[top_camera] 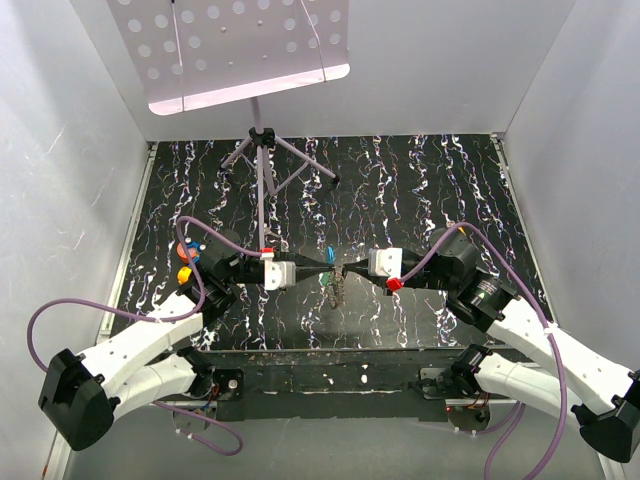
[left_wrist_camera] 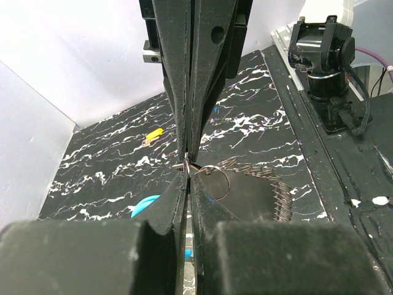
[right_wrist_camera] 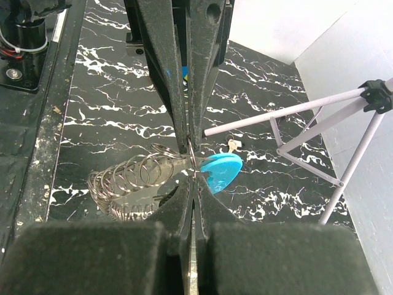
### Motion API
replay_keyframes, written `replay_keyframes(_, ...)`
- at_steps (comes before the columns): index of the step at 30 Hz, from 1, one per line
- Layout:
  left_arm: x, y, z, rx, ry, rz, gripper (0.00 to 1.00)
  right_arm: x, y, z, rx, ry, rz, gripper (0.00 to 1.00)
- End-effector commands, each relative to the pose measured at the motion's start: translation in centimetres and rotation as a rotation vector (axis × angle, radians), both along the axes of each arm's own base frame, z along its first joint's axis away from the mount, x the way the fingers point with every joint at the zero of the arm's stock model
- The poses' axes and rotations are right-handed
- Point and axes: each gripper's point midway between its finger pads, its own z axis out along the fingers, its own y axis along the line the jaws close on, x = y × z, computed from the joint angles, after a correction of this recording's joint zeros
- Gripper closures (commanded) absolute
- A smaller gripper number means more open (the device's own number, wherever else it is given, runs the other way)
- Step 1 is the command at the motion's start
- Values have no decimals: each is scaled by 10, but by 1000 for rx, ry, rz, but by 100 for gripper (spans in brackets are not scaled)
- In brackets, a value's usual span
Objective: Put the keys on the keyring
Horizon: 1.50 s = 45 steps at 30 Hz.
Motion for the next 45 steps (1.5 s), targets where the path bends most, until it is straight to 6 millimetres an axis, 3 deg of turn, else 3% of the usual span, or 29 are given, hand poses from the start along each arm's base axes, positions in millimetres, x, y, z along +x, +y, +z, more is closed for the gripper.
replay_keyframes(1, -5, -2, 9, -3, -3, -34, 100, -6, 3, 35, 90, -87, 40, 99)
replay_keyframes(25, 1, 3, 14, -4, 28, -37, 100, -11, 0, 31, 63, -95, 62, 99)
replay_keyframes(32, 7, 8, 19, -20, 1, 6, 100, -15, -2, 20, 29, -64, 74, 99)
replay_keyframes(45, 2, 6, 21, -36, 14, -24, 100, -5, 1, 22, 42, -63, 33, 99)
